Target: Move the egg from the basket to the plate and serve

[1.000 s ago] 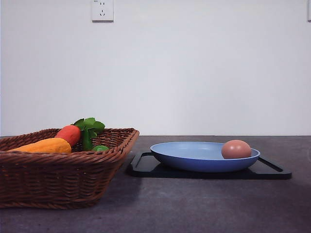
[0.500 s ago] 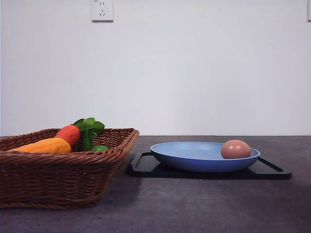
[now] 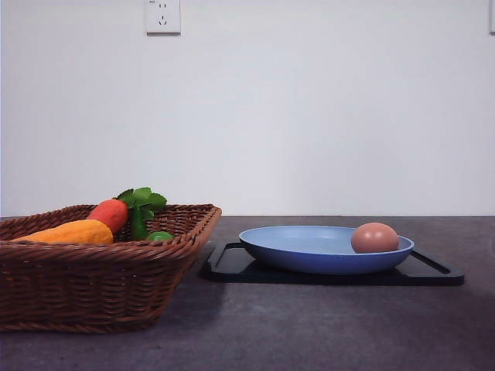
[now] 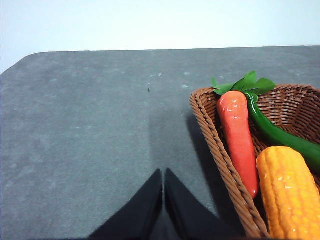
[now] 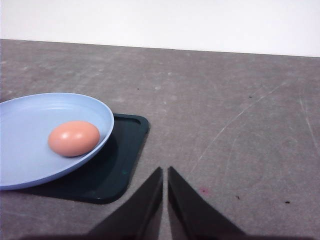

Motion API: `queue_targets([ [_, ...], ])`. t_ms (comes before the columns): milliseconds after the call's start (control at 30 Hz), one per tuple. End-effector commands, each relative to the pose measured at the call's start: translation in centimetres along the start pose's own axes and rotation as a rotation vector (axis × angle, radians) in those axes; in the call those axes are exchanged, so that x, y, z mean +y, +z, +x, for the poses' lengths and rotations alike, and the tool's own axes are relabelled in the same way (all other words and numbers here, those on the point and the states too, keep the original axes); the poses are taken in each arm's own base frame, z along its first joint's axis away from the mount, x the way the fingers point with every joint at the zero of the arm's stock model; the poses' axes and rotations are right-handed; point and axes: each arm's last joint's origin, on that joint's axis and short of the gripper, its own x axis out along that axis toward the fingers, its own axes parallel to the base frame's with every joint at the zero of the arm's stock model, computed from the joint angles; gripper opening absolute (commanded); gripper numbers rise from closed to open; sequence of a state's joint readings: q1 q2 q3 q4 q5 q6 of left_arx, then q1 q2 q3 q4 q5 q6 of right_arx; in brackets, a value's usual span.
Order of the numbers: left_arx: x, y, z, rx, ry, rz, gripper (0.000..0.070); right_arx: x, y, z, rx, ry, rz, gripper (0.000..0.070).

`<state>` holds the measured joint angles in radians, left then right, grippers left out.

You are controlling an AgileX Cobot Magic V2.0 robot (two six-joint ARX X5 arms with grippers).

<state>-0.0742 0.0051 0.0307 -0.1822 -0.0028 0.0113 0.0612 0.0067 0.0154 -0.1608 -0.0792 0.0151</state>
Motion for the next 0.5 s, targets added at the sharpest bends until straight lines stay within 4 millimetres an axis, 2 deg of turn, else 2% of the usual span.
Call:
queue_targets([
  [0,0.00,-0.93,0.26,0.029,0.001,-0.004,0.0000,-0.01,-0.08,0.04,-0.007,-0.001,0.010,0.0000],
  [467,0.00,-0.93,0.26,0.029,0.001,-0.004,0.0000,-0.01,-0.08,0.04,-0.007,-0.001,0.010,0.0000],
])
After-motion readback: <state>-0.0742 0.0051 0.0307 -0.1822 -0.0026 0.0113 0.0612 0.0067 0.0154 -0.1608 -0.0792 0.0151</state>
